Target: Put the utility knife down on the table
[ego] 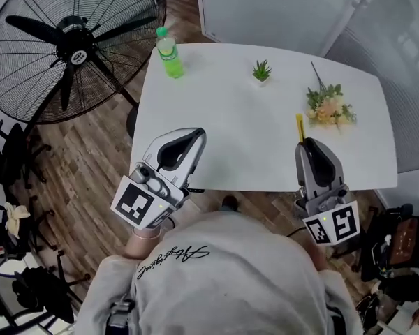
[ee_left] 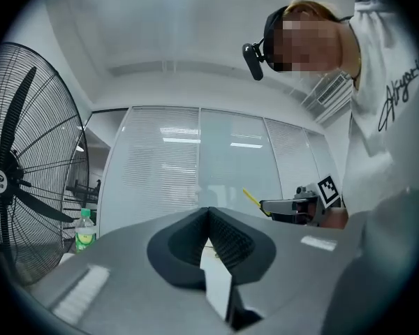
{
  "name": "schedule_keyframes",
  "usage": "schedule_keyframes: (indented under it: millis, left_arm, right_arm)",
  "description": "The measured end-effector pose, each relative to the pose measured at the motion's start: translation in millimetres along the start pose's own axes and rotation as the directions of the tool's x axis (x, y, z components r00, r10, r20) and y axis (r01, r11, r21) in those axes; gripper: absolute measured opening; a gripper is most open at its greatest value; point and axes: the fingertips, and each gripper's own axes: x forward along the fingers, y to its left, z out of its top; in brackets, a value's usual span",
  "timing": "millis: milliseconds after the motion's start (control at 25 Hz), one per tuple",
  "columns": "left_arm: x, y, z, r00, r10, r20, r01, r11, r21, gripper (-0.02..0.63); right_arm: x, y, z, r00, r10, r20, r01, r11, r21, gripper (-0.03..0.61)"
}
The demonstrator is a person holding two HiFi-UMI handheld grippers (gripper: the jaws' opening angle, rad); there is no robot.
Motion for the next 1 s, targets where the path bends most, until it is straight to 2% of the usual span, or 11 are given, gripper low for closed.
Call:
schedule_keyframes:
  millis: [440,1000]
  left_arm:
    - [39,20,-9,0.999,0.038,-0.018,-0.038,0.999,-0.005,0.000]
    - [45,55,-11,0.998,-0.042,-0.040,0.042,0.999,-0.002,0.000]
  right_arm:
    - [30,-36,-6,0.999,0.046,-0.006,-0.046,0.998,0.033,0.067]
    - [54,-30,-7,0.999,-0.024,-0.021,0.025,1.000,0.018,0.067]
